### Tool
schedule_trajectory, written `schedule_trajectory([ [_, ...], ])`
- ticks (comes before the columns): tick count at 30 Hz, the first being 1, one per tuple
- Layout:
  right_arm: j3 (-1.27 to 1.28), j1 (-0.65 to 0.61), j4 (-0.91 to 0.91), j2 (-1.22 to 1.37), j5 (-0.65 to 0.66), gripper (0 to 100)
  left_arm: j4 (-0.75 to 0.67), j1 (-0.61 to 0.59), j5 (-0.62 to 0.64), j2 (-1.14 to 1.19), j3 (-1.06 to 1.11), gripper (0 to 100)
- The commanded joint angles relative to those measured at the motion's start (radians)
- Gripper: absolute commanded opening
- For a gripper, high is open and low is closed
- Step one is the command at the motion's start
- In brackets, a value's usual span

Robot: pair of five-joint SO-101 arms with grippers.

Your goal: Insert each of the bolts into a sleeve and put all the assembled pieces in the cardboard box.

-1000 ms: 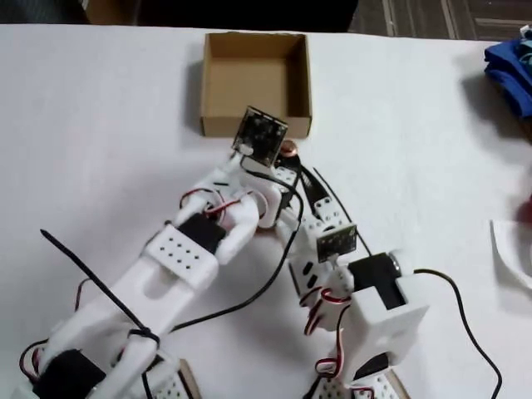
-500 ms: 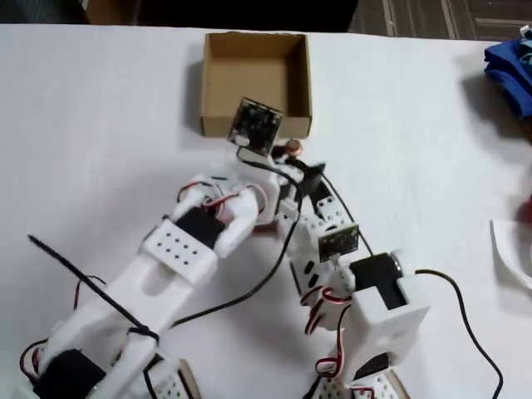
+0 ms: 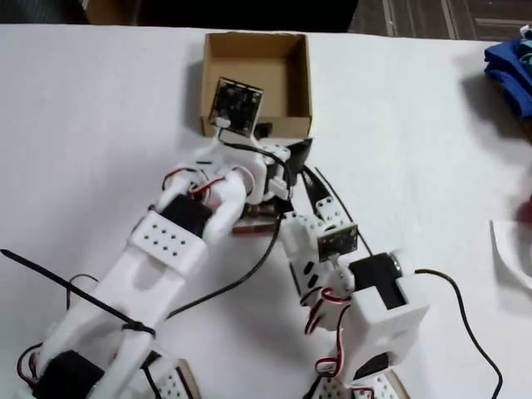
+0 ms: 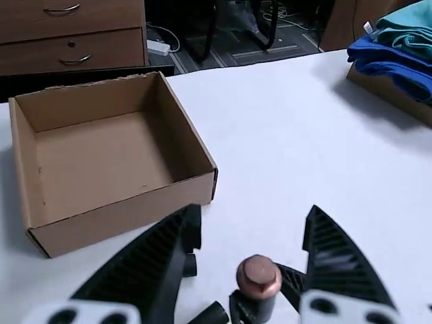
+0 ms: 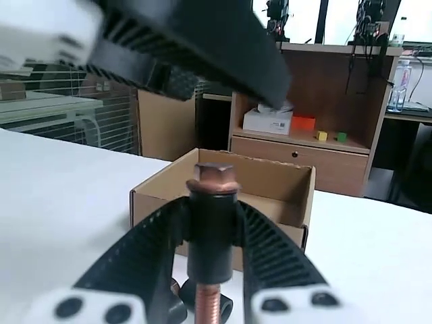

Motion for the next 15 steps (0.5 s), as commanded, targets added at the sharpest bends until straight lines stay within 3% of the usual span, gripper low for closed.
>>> schedule_trajectory([
  [1, -0.023, 0.008, -0.027, -0.038, -0.008, 2.0, 0.012, -0.077, 0.009, -0.052, -0.051, 26],
  [4, -0.040, 0.008, -0.024, -0.039, 0.003, 2.0, 0.046, -0.173, 0.011, -0.051, -0.045, 24],
  [10, -0.147, 0.010, 0.047, -0.041, 0.184, 2.0, 0.193, -0.328, 0.011, -0.046, -0.045, 18],
  [15, -0.273, 0.010, 0.262, -0.131, 0.221, 1.9, 0.361, -0.370, 0.011, -0.044, -0.044, 18],
])
